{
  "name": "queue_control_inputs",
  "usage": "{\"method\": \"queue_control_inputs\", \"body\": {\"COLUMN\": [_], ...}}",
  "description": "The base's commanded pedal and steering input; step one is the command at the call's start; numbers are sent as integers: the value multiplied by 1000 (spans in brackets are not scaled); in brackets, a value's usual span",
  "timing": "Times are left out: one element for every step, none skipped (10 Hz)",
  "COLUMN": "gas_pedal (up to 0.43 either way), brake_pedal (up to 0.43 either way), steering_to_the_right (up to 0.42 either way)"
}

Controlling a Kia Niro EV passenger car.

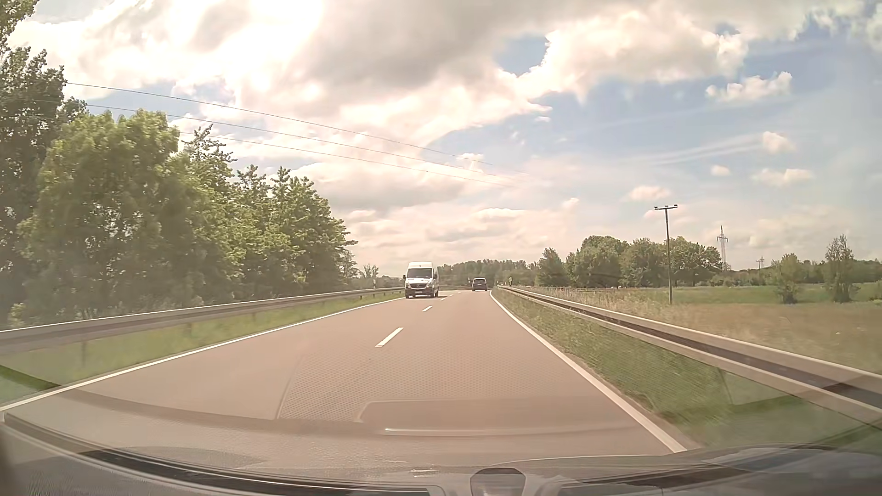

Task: Follow the waypoints while adhering to traffic rules and regulations

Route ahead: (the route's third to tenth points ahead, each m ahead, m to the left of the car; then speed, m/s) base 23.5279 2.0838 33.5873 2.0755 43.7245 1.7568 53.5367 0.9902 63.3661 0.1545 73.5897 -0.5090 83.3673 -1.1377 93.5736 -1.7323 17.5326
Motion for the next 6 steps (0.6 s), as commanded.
{"method": "queue_control_inputs", "body": {"gas_pedal": [157, 157, 157, 150, 150, 150], "brake_pedal": [0, 0, 0, 0, 0, 0], "steering_to_the_right": [5, 5, 5, 5, 5, 5]}}
